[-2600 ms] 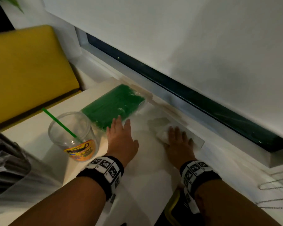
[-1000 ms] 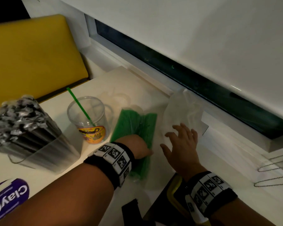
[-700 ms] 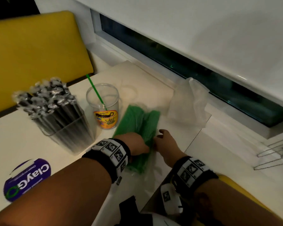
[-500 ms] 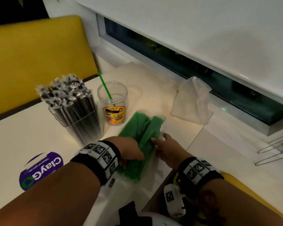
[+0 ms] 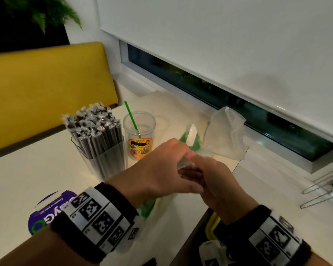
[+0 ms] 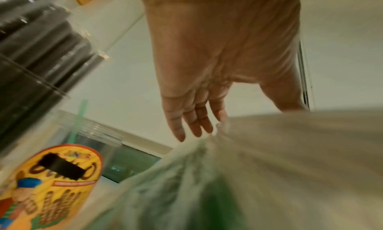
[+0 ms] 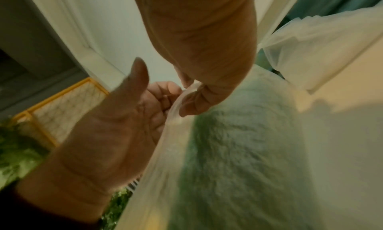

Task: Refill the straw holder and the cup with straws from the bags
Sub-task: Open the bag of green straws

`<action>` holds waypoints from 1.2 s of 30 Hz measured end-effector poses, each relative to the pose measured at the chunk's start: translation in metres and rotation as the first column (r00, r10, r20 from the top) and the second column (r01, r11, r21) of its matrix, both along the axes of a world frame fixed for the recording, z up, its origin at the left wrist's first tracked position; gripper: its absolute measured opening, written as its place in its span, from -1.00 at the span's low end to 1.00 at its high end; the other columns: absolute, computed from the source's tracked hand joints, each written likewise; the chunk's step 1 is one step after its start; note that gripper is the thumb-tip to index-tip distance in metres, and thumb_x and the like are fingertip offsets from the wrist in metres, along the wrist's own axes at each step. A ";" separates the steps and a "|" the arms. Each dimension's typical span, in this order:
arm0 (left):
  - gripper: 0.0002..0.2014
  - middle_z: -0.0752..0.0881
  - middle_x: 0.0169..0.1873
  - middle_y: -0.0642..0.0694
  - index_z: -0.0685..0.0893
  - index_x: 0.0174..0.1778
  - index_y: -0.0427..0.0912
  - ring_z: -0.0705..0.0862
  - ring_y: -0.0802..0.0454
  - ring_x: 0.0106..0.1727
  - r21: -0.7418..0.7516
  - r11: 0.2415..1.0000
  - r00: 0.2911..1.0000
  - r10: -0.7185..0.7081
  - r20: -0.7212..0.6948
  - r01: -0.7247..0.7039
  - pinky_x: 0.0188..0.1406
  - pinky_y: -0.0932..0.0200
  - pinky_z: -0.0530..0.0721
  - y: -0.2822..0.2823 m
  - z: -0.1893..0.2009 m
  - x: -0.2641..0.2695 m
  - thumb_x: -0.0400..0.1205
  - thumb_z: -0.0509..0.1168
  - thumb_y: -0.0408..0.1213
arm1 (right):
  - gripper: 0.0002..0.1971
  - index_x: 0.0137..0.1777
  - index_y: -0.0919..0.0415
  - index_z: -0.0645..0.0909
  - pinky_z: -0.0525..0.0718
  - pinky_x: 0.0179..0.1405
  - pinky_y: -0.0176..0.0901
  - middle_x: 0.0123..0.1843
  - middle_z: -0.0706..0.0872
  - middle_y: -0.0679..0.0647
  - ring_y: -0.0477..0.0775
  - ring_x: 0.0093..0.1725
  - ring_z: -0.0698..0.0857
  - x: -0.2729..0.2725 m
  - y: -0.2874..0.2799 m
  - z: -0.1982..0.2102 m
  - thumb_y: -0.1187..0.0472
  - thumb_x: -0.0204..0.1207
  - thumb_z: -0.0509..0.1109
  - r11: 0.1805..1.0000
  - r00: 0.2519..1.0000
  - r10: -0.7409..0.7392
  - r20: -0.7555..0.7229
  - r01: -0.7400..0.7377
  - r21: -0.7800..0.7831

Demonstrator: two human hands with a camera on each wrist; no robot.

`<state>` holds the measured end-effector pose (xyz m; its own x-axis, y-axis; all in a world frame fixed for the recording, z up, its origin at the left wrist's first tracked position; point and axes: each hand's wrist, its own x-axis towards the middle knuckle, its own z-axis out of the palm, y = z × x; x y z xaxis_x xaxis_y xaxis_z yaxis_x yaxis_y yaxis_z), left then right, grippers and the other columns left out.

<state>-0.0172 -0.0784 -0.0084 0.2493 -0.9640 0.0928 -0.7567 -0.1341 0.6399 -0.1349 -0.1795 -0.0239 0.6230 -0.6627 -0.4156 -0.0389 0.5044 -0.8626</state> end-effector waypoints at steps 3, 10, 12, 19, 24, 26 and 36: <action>-0.62 0.50 -0.10 0.16 0.39 -0.09 0.17 0.55 0.08 -0.06 0.059 0.998 0.999 0.016 0.040 -0.018 -0.09 0.03 0.60 -0.010 -0.013 0.007 0.36 0.48 -0.08 | -0.81 0.09 0.47 0.59 0.77 -0.39 -0.21 -0.23 0.80 0.33 0.07 -0.37 0.81 0.000 -0.006 0.010 0.31 0.68 0.28 0.995 1.000 -0.028 -0.009 0.029 0.099; -0.71 0.67 -0.37 0.15 0.64 -0.30 0.06 0.58 0.36 -0.33 0.126 0.992 0.996 0.011 -0.089 0.001 -0.35 0.48 0.43 -0.016 -0.007 0.036 0.47 0.38 -0.50 | -0.89 -0.01 0.27 0.69 0.68 -0.39 -0.22 -0.34 0.81 0.11 -0.04 -0.37 0.74 -0.021 -0.017 0.035 0.30 0.63 0.33 0.894 0.966 0.062 -0.252 -0.166 -0.417; -0.70 0.68 -0.37 0.16 0.64 -0.30 0.07 0.59 0.37 -0.33 0.137 0.990 0.997 0.002 -0.082 0.010 -0.35 0.50 0.42 -0.016 -0.007 0.037 0.49 0.37 -0.50 | -0.91 -0.03 0.03 0.68 0.70 -0.26 -0.18 -0.30 0.76 -0.04 -0.16 -0.29 0.68 -0.029 -0.023 0.035 0.08 0.51 0.46 0.433 0.893 -0.142 -0.428 -0.333 -0.838; -0.82 0.68 -0.30 0.13 0.65 -0.18 0.07 0.61 0.25 -0.27 0.114 0.992 0.998 0.054 -0.018 -0.052 -0.34 0.35 0.48 -0.017 0.005 0.034 0.54 0.38 -0.36 | -0.81 0.17 -0.11 0.70 0.10 0.64 0.24 0.13 0.77 -0.13 -0.04 0.23 0.66 -0.013 -0.049 0.032 0.04 0.63 0.32 -0.191 0.747 -0.073 -0.660 -0.660 -0.726; -0.74 0.68 -0.10 0.18 0.65 0.12 0.11 0.66 0.23 -0.08 -0.010 0.997 0.991 0.082 0.105 -0.082 -0.14 0.24 0.60 -0.020 0.020 0.020 0.55 0.47 -0.03 | -0.76 0.00 0.03 0.72 0.40 0.01 -0.36 -0.28 0.60 -0.24 -0.21 -0.27 0.52 -0.003 -0.053 0.029 0.19 0.70 0.20 -0.138 0.793 0.055 -0.607 -0.596 -0.791; -0.92 0.69 -0.20 0.08 0.70 -0.03 0.05 0.64 0.09 -0.16 -0.003 0.996 0.982 0.084 0.167 -0.084 -0.21 0.14 0.53 -0.024 0.025 0.015 0.63 0.40 -0.08 | -0.79 0.00 0.06 0.72 0.49 -0.19 -0.22 -0.23 0.66 -0.18 -0.19 -0.23 0.56 -0.002 -0.053 0.030 0.23 0.67 0.24 -0.009 0.801 0.086 -0.593 -0.595 -0.804; -0.92 0.70 -0.36 0.05 0.73 -0.24 -0.01 0.67 0.05 -0.28 0.042 0.988 0.988 0.147 0.042 -0.149 -0.22 0.16 0.64 -0.024 0.025 0.015 0.56 0.42 -0.26 | -0.86 0.03 0.04 0.72 0.67 -0.16 -0.01 -0.20 0.74 -0.03 0.02 -0.19 0.65 -0.005 -0.061 0.034 0.07 0.65 0.33 -0.175 0.769 0.003 -0.639 -0.629 -0.757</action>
<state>-0.0018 -0.1028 0.0168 0.3867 -0.9201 0.0621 -0.7501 -0.2746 0.6016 -0.1397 -0.2402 0.0106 0.9435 -0.2910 0.1587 -0.2483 -0.9377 -0.2428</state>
